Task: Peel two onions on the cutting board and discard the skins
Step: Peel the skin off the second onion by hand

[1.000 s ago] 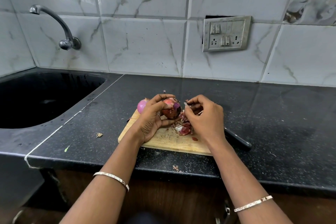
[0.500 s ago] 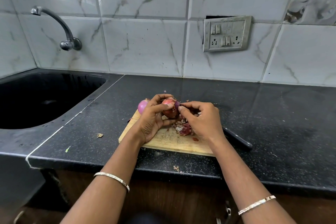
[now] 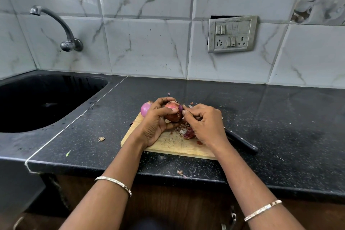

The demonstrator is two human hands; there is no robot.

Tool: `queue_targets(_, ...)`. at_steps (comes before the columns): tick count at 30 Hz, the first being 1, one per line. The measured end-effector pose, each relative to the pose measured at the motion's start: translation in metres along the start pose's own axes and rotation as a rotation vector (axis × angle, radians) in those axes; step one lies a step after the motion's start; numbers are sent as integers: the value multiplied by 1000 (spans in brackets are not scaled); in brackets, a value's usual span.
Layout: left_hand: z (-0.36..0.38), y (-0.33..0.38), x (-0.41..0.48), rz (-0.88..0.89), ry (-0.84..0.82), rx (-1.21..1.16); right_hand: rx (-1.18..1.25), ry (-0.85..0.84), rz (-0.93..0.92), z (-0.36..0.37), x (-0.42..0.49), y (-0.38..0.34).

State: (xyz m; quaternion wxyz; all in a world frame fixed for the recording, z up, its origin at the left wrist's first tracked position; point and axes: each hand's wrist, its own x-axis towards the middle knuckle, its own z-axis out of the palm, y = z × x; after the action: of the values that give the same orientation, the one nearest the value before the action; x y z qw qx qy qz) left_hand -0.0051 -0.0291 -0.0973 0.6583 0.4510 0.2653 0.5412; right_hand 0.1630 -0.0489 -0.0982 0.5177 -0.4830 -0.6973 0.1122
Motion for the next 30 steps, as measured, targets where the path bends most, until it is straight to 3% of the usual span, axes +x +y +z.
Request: queue_targets(30,2,1,-1,1,13,-14,99,94,67,-1,-2,-9)
